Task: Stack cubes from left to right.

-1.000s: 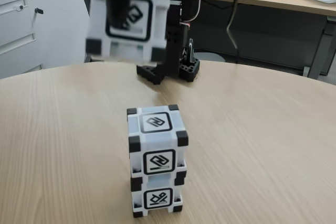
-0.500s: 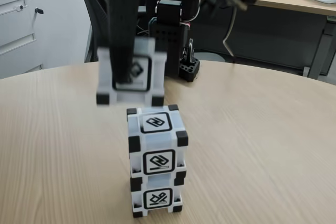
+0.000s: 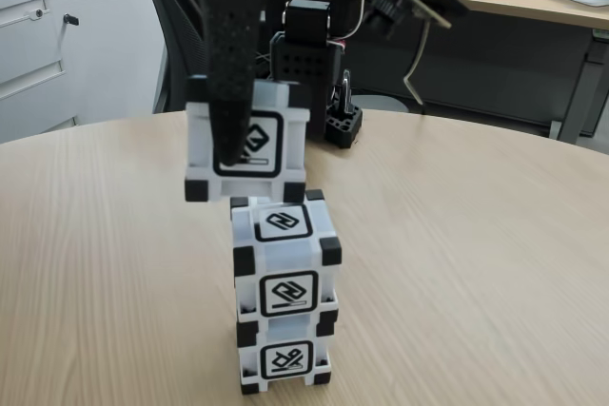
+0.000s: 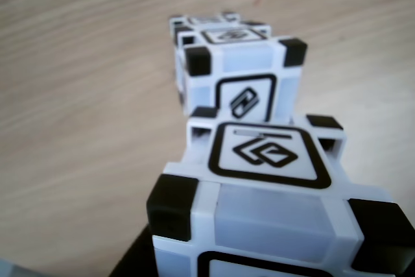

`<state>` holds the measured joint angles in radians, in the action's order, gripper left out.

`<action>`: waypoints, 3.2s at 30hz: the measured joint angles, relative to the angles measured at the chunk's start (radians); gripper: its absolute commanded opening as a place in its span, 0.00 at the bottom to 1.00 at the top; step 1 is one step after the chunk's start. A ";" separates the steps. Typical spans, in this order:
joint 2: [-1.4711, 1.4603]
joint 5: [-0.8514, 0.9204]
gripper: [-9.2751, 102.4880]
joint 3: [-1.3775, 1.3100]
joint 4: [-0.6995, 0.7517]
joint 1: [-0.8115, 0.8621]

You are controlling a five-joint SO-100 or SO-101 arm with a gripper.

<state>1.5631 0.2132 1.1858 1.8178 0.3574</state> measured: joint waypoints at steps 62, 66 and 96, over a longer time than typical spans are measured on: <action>-0.035 0.018 0.08 0.003 0.000 -0.081; -0.035 0.018 0.08 0.003 0.000 -0.081; -0.009 0.037 0.08 0.095 0.000 -0.067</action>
<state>1.5539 0.2500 1.2809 1.8178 0.2899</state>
